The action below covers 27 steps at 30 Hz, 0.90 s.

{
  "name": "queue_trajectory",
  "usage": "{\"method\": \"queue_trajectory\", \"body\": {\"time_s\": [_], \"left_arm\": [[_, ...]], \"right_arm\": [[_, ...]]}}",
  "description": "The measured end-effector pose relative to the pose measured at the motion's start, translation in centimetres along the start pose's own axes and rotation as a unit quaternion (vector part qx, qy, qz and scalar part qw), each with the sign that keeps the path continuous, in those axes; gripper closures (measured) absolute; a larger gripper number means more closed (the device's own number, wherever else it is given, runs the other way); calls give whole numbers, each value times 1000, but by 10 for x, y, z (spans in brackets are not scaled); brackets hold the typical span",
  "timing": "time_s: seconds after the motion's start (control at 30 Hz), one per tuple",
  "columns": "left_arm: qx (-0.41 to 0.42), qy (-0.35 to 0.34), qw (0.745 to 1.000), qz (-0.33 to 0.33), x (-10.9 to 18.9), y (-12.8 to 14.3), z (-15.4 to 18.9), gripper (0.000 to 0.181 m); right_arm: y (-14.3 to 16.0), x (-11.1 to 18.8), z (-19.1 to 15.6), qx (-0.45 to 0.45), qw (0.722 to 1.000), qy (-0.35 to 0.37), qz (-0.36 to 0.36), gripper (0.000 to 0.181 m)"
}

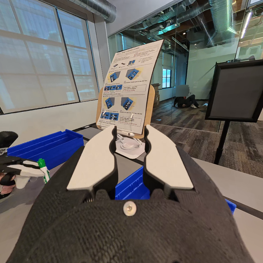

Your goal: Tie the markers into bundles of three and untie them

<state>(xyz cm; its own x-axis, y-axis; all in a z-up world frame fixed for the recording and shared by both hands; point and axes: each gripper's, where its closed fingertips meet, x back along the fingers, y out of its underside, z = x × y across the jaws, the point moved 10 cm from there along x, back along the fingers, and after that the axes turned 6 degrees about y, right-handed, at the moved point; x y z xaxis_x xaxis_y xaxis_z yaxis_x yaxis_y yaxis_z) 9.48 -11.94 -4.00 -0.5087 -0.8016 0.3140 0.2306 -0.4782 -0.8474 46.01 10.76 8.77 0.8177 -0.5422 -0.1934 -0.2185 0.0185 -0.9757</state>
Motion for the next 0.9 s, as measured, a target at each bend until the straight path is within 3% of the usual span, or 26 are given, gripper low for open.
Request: {"method": "queue_trajectory", "body": {"time_s": [0.33, 0.67, 0.9], "left_arm": [[38, 3, 999, 14, 8, 11, -11, 164], [-47, -44, 997, -51, 5, 22, -9, 164], [-12, -29, 999, -42, 20, 28, -19, 163]], "right_arm": [[-5, 4, 0, 0, 1000, -2, 10, 144], [-2, 2, 0, 0, 1000, -3, -3, 144], [-2, 0, -1, 6, 1000, -2, -9, 144]]}}
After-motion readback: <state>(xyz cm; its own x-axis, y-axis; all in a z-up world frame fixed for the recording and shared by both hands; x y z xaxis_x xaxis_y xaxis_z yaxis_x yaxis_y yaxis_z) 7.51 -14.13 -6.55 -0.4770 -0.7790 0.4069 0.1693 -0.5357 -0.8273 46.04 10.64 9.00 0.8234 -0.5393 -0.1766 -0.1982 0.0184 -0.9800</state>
